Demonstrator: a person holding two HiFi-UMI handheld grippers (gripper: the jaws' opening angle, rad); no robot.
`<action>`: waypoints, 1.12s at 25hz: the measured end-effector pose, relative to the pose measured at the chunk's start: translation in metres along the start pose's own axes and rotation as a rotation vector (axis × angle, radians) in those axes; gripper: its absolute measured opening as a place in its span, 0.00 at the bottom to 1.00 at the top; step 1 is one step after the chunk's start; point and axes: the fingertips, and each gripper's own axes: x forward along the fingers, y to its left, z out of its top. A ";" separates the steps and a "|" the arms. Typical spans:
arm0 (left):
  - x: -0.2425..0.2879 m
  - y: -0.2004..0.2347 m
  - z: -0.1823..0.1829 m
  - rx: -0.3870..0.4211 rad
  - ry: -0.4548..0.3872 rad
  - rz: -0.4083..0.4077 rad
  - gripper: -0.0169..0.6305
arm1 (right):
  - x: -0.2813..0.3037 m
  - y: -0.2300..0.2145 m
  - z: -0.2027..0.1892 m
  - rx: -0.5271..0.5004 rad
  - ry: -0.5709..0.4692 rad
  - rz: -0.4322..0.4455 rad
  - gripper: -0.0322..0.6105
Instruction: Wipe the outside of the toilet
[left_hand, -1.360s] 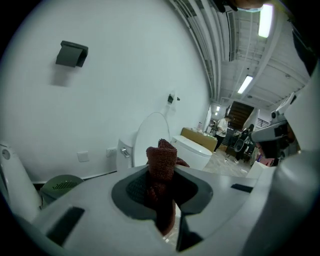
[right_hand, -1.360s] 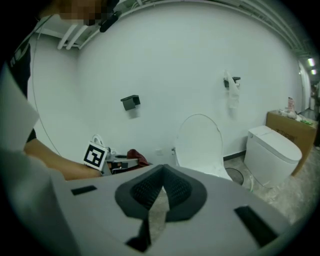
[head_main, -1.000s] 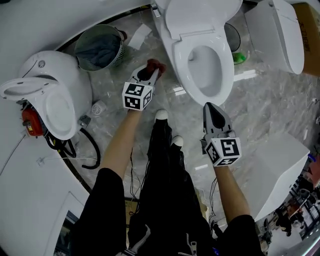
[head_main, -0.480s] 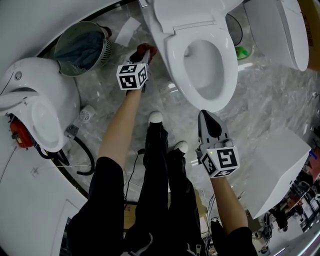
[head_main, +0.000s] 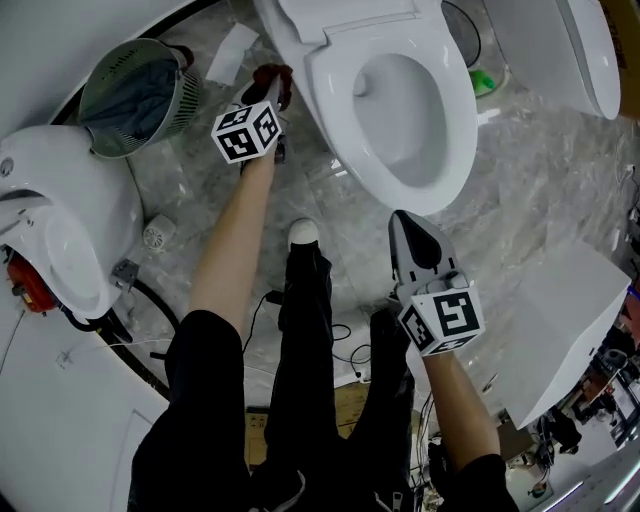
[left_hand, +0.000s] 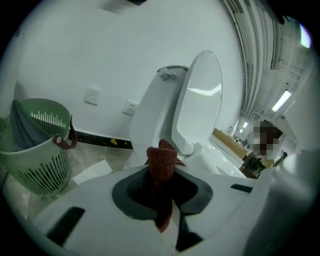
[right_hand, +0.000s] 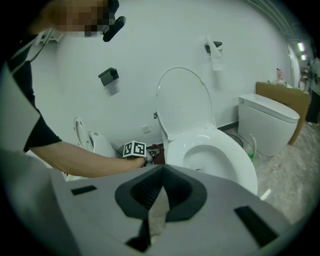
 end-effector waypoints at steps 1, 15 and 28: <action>-0.001 -0.003 -0.002 -0.015 -0.012 -0.014 0.13 | 0.000 -0.004 -0.001 0.001 -0.011 0.001 0.05; -0.069 -0.087 -0.101 -0.062 -0.022 -0.076 0.12 | -0.065 -0.035 -0.084 0.027 -0.024 0.076 0.05; -0.113 -0.147 -0.160 -0.081 -0.049 -0.014 0.12 | -0.138 -0.075 -0.134 0.056 -0.050 0.094 0.05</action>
